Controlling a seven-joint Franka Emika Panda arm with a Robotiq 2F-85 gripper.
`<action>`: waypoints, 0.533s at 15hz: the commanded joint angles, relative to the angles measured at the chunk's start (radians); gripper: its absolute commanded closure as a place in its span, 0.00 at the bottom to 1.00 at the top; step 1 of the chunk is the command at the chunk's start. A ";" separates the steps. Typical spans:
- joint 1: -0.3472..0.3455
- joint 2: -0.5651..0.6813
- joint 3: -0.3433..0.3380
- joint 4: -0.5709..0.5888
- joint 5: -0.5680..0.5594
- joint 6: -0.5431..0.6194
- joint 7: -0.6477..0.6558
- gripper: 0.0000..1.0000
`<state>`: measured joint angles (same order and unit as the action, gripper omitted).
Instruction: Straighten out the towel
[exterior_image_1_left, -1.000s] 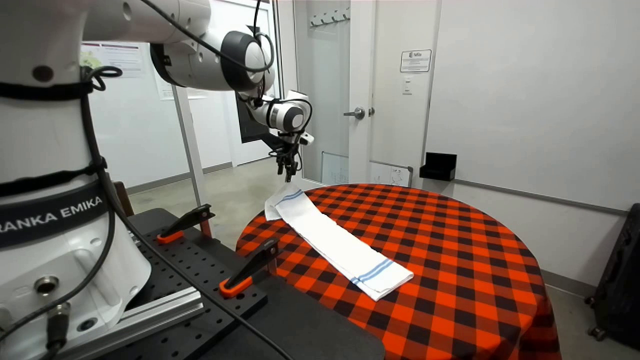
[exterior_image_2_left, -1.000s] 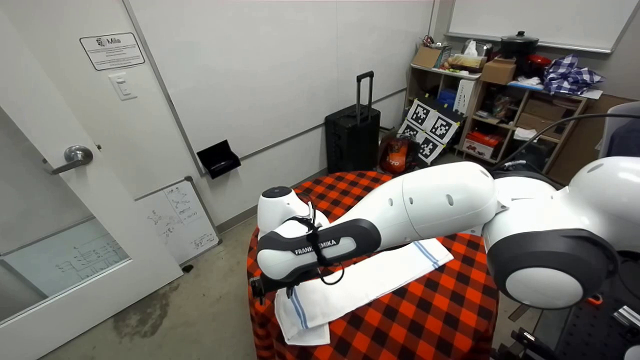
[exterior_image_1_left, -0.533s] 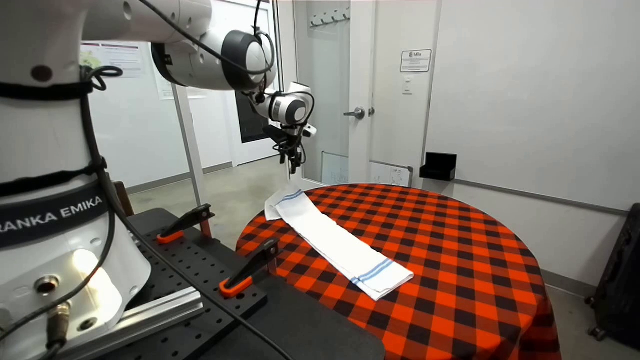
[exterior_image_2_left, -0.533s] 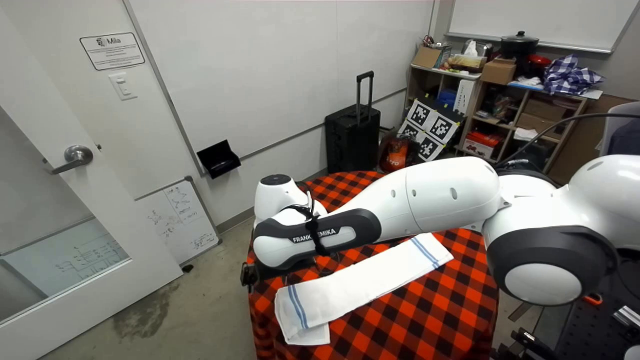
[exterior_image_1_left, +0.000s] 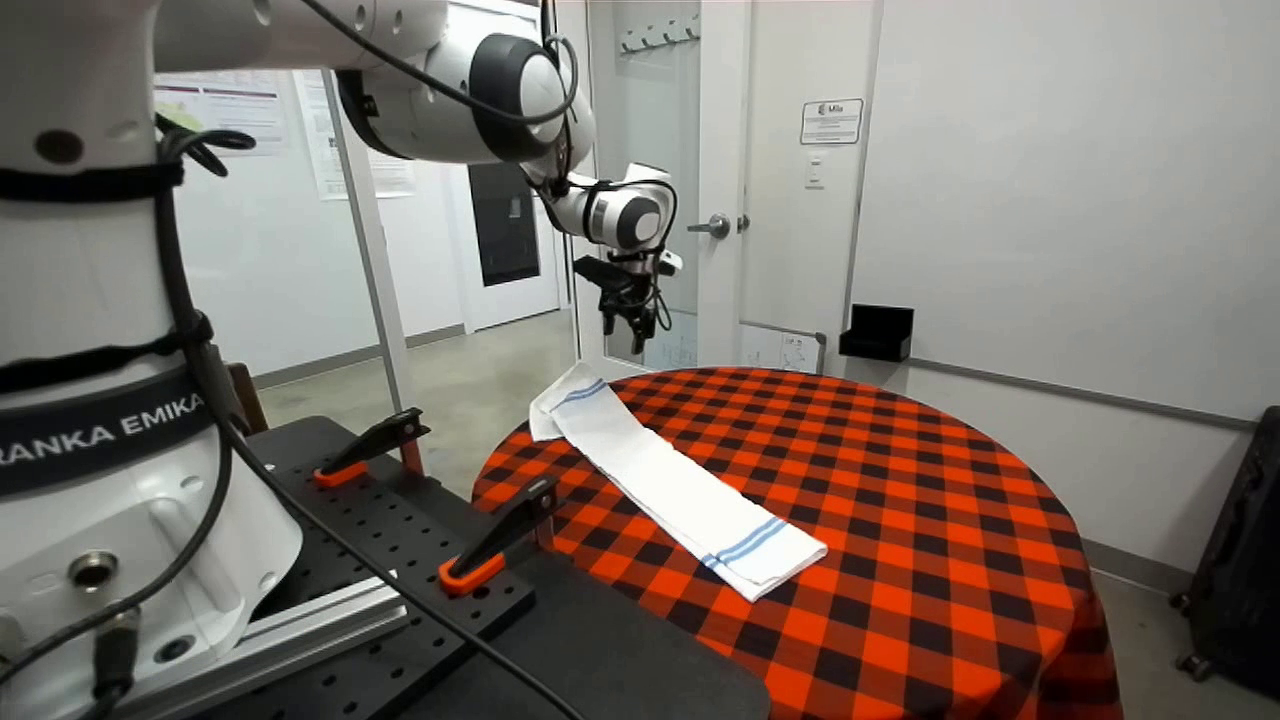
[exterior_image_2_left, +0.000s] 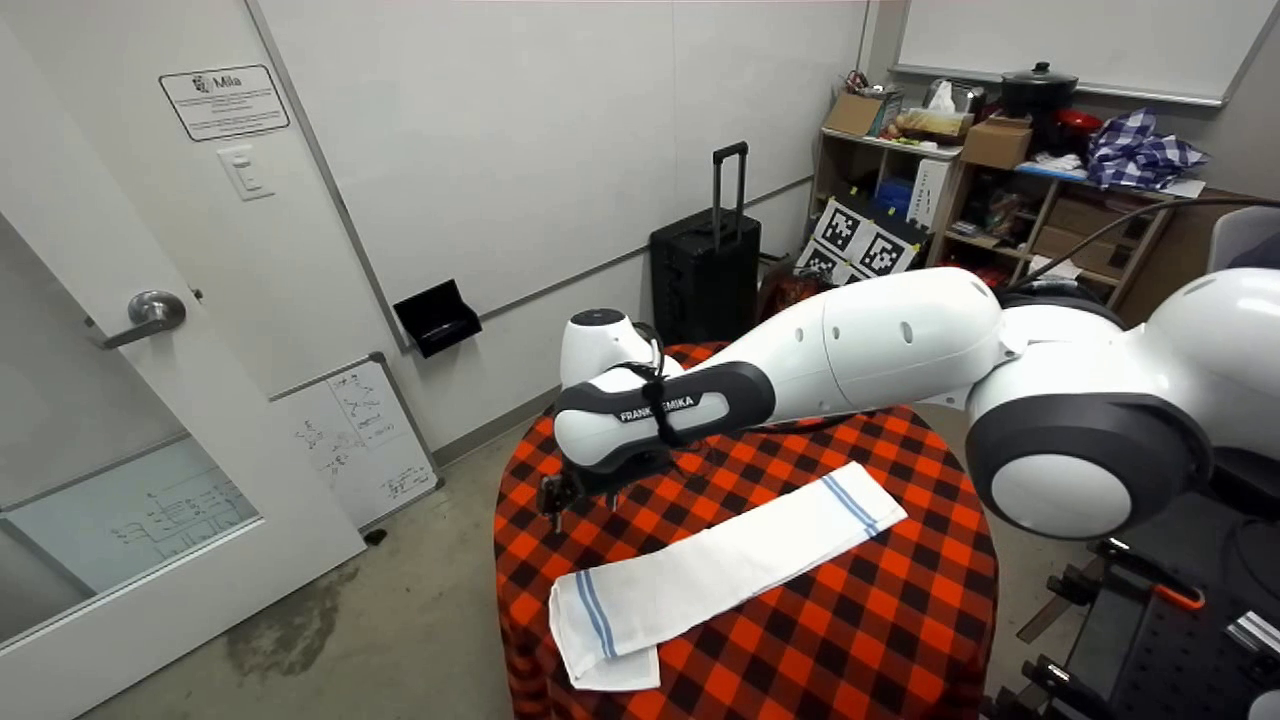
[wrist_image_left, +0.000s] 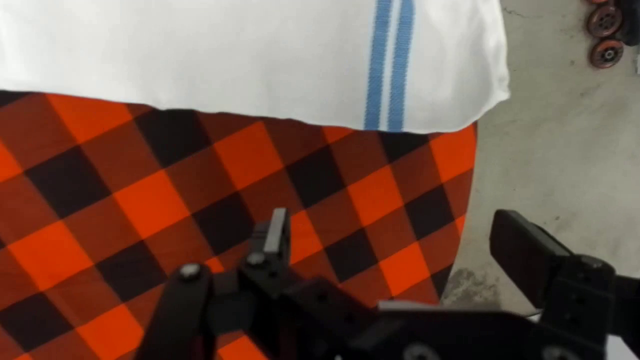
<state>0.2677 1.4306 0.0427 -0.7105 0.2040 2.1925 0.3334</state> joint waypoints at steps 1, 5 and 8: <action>-0.054 -0.136 -0.015 -0.216 -0.012 -0.007 -0.113 0.00; -0.103 -0.233 -0.043 -0.400 -0.005 -0.006 -0.147 0.00; -0.125 -0.307 -0.069 -0.536 -0.005 0.004 -0.156 0.00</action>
<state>0.1562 1.2492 -0.0075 -1.0493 0.2040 2.1900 0.2052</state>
